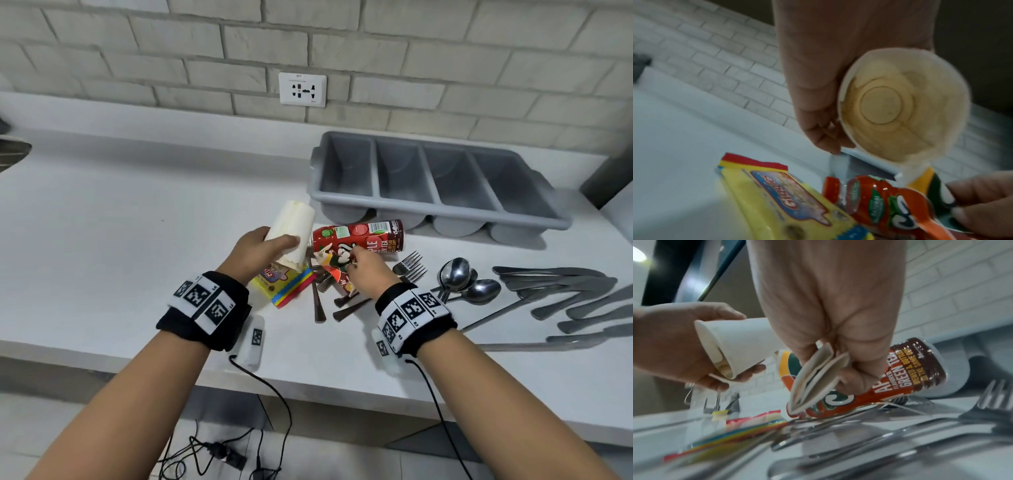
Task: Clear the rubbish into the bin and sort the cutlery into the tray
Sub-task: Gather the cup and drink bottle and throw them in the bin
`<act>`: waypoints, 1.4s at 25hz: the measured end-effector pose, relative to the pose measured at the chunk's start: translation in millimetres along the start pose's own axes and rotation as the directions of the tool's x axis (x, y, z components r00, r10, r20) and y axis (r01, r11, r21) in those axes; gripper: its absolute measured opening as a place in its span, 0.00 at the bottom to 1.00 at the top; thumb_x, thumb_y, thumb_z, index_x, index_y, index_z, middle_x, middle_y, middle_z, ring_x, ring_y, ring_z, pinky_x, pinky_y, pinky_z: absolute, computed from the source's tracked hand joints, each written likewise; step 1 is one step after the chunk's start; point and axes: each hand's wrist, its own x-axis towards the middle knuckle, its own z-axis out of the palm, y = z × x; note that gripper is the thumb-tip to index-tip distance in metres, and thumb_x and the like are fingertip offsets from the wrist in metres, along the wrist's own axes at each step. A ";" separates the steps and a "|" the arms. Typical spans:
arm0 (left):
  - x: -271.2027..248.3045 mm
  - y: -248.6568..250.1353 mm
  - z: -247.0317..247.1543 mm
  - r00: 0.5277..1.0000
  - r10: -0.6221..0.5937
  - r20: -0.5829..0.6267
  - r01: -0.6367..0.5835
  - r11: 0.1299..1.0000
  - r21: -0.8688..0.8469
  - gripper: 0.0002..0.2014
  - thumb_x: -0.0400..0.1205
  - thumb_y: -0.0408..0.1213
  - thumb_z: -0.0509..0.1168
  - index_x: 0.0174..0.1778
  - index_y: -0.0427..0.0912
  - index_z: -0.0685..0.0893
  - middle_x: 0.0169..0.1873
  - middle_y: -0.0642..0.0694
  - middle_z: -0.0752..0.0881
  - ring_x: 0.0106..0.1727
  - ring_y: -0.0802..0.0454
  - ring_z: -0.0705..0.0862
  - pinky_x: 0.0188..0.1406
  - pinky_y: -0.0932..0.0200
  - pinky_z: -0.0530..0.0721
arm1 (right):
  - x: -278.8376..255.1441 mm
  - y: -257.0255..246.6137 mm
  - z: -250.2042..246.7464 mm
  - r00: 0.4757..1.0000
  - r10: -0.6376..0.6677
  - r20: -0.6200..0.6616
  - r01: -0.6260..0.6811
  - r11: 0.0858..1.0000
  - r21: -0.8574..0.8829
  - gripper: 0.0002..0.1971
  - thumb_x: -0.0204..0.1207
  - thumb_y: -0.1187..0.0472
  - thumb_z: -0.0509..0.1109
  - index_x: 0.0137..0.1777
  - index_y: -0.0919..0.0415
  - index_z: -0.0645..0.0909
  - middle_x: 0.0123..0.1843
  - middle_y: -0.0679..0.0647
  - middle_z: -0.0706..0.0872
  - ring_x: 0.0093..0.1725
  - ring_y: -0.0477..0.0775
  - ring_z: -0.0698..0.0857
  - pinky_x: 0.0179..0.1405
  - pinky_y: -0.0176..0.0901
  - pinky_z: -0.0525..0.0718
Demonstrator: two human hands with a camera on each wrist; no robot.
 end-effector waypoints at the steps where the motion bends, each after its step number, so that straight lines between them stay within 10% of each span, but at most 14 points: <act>1: -5.3 2.3 1.5 0.996 -0.009 0.085 0.016 0.996 -0.088 0.25 0.59 0.55 0.69 0.46 0.43 0.83 0.48 0.38 0.86 0.47 0.41 0.84 0.55 0.46 0.82 | -0.1 -1.0 -1.2 1.000 -0.004 -0.027 0.007 0.997 0.083 0.15 0.80 0.66 0.61 0.66 0.65 0.75 0.63 0.61 0.83 0.62 0.60 0.82 0.62 0.47 0.79; 5: -12.5 1.7 19.1 0.947 0.036 0.320 0.088 0.927 -0.366 0.15 0.64 0.44 0.67 0.45 0.45 0.81 0.43 0.43 0.85 0.46 0.47 0.84 0.52 0.55 0.84 | 0.0 -7.7 3.1 0.995 -0.047 -0.093 0.077 0.929 0.363 0.14 0.80 0.63 0.64 0.62 0.67 0.79 0.51 0.57 0.83 0.44 0.53 0.82 0.40 0.36 0.81; 8: -9.9 -1.7 26.8 0.931 0.039 0.363 0.157 0.854 -0.496 0.26 0.68 0.40 0.62 0.63 0.37 0.77 0.52 0.39 0.83 0.52 0.43 0.83 0.48 0.55 0.88 | 0.6 -15.8 9.6 0.995 -0.069 -0.069 0.092 0.890 0.447 0.15 0.83 0.63 0.58 0.63 0.68 0.81 0.50 0.61 0.85 0.36 0.54 0.82 0.23 0.25 0.79; 12: -4.4 -11.2 23.7 0.940 0.017 0.340 0.189 0.805 -0.563 0.30 0.69 0.42 0.66 0.66 0.32 0.75 0.57 0.35 0.82 0.57 0.39 0.82 0.58 0.47 0.83 | -2.1 -21.2 10.9 0.996 -0.066 0.067 0.029 0.892 0.451 0.17 0.84 0.63 0.55 0.67 0.68 0.78 0.52 0.61 0.85 0.32 0.53 0.85 0.39 0.46 0.85; 15: -0.1 -14.1 16.6 0.973 -0.017 0.231 0.141 0.833 -0.535 0.12 0.73 0.44 0.63 0.48 0.42 0.79 0.44 0.41 0.84 0.45 0.46 0.85 0.46 0.55 0.87 | 4.1 -20.2 -7.2 0.980 -0.177 -0.097 0.172 0.984 -0.053 0.20 0.82 0.59 0.60 0.72 0.61 0.74 0.67 0.58 0.79 0.64 0.56 0.79 0.68 0.50 0.77; 18: 6.0 -17.6 9.2 0.987 -0.039 0.153 0.104 0.891 -0.441 0.15 0.69 0.50 0.63 0.46 0.44 0.78 0.38 0.42 0.83 0.37 0.46 0.83 0.38 0.57 0.80 | 24.3 -13.1 -31.8 0.938 -0.324 -0.119 0.211 0.812 -0.545 0.30 0.75 0.58 0.67 0.77 0.55 0.65 0.75 0.54 0.71 0.75 0.57 0.67 0.74 0.55 0.68; 21: 11.9 -18.5 8.0 0.989 -0.049 0.142 0.104 0.906 -0.410 0.16 0.77 0.47 0.63 0.55 0.40 0.77 0.41 0.41 0.83 0.40 0.46 0.83 0.39 0.58 0.81 | 47.1 -2.8 -36.2 0.985 -0.174 -0.001 0.125 0.710 -0.693 0.42 0.69 0.52 0.73 0.80 0.53 0.56 0.77 0.55 0.70 0.78 0.59 0.64 0.76 0.65 0.62; 31: -7.9 6.4 32.5 0.970 0.032 0.242 0.094 0.868 -0.488 0.18 0.77 0.45 0.63 0.57 0.37 0.78 0.51 0.35 0.83 0.49 0.43 0.85 0.52 0.48 0.85 | -13.2 1.5 -67.4 0.959 -0.193 -0.208 0.025 0.789 -0.614 0.35 0.65 0.42 0.73 0.69 0.56 0.70 0.62 0.57 0.79 0.62 0.61 0.80 0.63 0.58 0.76; 35: -52.0 30.0 85.7 0.934 0.122 0.335 0.069 0.860 -0.506 0.19 0.69 0.46 0.64 0.52 0.41 0.80 0.45 0.40 0.84 0.44 0.45 0.84 0.36 0.61 0.84 | -95.2 49.9 -94.8 0.915 -0.060 -0.399 -0.118 0.906 -0.408 0.34 0.67 0.40 0.69 0.70 0.57 0.68 0.60 0.58 0.79 0.58 0.62 0.81 0.58 0.55 0.80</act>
